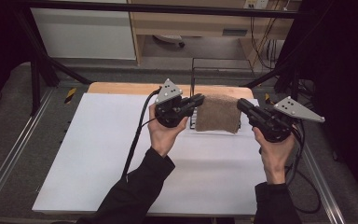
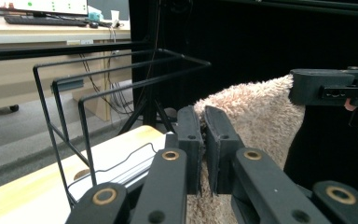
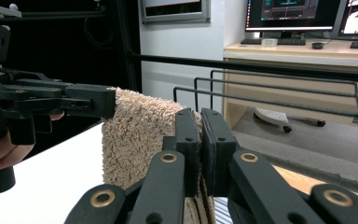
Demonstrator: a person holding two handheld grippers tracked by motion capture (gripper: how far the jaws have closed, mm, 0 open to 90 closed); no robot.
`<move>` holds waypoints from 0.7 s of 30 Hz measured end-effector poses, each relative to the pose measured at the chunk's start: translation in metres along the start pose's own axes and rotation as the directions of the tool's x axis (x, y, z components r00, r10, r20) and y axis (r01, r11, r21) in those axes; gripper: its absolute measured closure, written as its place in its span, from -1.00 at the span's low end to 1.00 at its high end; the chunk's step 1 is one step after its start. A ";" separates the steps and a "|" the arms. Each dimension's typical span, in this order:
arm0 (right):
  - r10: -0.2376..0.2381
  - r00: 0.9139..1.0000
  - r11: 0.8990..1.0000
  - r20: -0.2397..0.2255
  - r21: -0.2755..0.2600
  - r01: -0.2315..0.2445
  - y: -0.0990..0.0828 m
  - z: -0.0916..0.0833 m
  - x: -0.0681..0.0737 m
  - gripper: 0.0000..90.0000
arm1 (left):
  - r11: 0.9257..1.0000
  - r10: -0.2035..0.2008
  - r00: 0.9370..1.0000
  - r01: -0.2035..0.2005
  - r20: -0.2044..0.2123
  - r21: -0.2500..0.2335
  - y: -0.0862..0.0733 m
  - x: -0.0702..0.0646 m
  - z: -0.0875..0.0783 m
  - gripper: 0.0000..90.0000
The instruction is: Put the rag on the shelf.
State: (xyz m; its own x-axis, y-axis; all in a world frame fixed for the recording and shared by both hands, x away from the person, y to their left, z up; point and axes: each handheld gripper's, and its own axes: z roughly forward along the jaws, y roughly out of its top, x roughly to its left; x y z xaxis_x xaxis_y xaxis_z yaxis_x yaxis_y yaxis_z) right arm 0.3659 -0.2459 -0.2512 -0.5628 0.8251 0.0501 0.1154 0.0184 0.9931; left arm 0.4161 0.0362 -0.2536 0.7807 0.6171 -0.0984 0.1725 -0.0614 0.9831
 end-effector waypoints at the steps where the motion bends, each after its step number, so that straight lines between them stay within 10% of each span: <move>1: 0.002 1.000 1.000 0.001 -0.001 -0.002 0.001 0.000 0.000 0.92 | 1.000 0.000 1.000 0.000 0.000 -0.003 0.001 0.000 0.001 0.89; 21: -0.021 0.999 0.998 0.046 -0.052 0.023 0.029 0.009 -0.013 0.92 | 0.999 0.003 1.000 -0.004 -0.013 -0.049 0.028 0.009 0.020 0.89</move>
State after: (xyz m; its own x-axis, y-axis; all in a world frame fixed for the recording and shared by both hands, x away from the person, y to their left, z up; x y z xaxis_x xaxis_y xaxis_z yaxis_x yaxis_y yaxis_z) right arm 0.3837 -0.2509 -0.2240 -0.5267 0.8497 0.0248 0.0595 0.0077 0.9982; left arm 0.4396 0.0241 -0.2301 0.7735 0.6269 -0.0933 0.1397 -0.0251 0.9899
